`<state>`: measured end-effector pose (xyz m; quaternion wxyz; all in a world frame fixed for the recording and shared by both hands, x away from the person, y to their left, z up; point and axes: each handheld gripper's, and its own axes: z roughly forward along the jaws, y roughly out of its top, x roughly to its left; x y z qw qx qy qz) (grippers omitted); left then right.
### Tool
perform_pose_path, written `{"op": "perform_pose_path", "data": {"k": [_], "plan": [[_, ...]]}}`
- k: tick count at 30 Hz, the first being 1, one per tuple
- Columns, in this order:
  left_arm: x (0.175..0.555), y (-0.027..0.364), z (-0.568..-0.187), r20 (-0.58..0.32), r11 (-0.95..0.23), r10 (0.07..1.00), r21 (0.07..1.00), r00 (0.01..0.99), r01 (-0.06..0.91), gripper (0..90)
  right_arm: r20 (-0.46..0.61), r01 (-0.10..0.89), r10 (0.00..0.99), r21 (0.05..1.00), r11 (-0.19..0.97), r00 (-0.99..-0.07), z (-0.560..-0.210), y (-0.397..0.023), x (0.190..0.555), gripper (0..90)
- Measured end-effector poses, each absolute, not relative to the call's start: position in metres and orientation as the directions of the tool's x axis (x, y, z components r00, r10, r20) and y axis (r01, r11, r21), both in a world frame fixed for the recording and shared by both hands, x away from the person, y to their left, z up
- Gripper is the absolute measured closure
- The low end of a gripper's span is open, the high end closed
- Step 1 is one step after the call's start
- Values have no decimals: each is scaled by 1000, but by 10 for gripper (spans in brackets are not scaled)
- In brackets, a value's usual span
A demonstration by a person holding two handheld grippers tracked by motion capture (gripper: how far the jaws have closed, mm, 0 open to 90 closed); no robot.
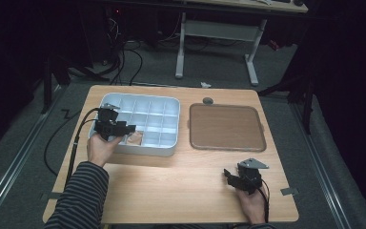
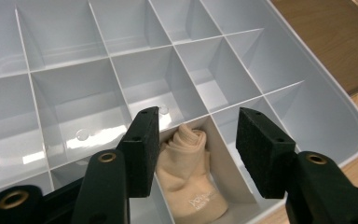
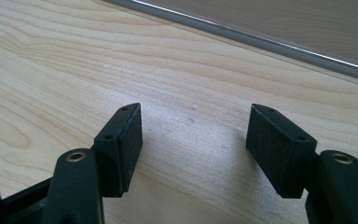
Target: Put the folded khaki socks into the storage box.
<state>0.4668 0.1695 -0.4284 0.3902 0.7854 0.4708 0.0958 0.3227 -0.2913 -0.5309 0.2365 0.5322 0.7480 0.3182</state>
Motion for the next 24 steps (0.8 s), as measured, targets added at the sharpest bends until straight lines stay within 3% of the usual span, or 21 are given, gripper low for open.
{"op": "perform_pose_path", "data": {"k": [24], "plan": [[432,193,-407,-228,-194,800,777,556,599,490,-15,647,949,728,227,-316,-531,-291,324,364]]}}
